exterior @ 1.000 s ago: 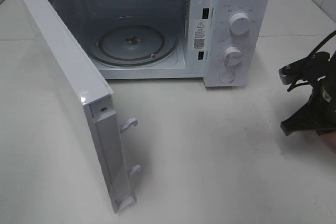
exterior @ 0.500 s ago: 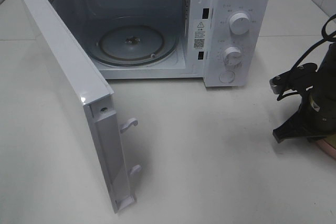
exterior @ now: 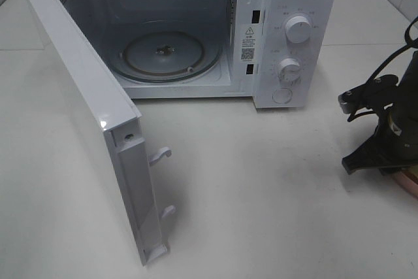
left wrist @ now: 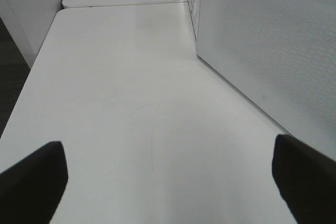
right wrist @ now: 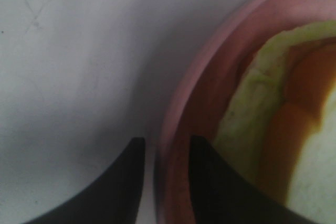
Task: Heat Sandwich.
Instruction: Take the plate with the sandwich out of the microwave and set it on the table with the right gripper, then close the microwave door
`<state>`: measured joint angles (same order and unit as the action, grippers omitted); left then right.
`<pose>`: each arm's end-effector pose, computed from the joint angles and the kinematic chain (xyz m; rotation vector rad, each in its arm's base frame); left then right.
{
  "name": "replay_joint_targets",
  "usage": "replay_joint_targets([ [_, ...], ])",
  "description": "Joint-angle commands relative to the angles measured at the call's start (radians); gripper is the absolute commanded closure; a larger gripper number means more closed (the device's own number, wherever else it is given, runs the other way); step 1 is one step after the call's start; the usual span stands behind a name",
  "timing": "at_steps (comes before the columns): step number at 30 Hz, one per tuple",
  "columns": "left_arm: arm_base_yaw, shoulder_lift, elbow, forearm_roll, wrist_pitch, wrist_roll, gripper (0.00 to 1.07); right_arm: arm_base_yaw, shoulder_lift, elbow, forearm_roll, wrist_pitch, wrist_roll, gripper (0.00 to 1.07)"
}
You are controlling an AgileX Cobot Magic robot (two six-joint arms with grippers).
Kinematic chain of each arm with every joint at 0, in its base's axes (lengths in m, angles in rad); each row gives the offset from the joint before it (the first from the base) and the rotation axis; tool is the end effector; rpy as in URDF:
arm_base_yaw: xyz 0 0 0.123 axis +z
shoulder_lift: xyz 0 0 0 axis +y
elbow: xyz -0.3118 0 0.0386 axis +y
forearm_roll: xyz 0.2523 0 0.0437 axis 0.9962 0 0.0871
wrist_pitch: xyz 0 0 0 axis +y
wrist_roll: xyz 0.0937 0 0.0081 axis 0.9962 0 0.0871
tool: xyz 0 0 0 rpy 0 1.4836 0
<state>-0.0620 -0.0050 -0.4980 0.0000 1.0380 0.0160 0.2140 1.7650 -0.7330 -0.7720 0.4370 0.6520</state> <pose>-0.0272 0.0017 0.2791 0.0787 2.0172 -0.0292 0.2910 0.0348 0.1416 -0.3327 2.7744 -0.3902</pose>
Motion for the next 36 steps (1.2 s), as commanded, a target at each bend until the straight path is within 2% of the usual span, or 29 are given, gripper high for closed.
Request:
replay_joint_targets([
  [1,0.003,-0.025,0.002,0.0,-0.002,0.001,0.06,-0.006,-0.063,-0.002,0.02,0.044,-0.009,0.57],
  [3,0.003,-0.025,0.002,0.0,-0.002,0.001,0.06,-0.006,-0.08,-0.002,0.029,0.059,-0.02,0.54],
  [7,0.003,-0.025,0.002,0.0,-0.002,0.001,0.06,-0.004,-0.169,-0.002,0.139,0.122,-0.141,0.37],
  [8,0.003,-0.025,0.002,0.0,-0.002,0.001,0.06,-0.004,-0.169,-0.002,0.139,0.122,-0.141,0.37],
  [9,0.003,-0.025,0.002,0.0,-0.002,0.001,0.06,-0.003,-0.219,-0.002,0.202,0.133,-0.211,0.32],
  [11,0.003,-0.025,0.002,0.0,-0.002,0.001,0.06,-0.003,-0.273,-0.002,0.273,0.15,-0.262,0.29],
  [23,0.003,-0.025,0.002,0.0,-0.002,0.001,0.06,-0.003,-0.562,-0.002,0.513,0.325,-0.417,0.31],
  [36,0.003,-0.025,0.002,0.0,-0.002,0.001,0.06,-0.003,-0.84,-0.002,0.596,0.524,-0.496,0.31],
])
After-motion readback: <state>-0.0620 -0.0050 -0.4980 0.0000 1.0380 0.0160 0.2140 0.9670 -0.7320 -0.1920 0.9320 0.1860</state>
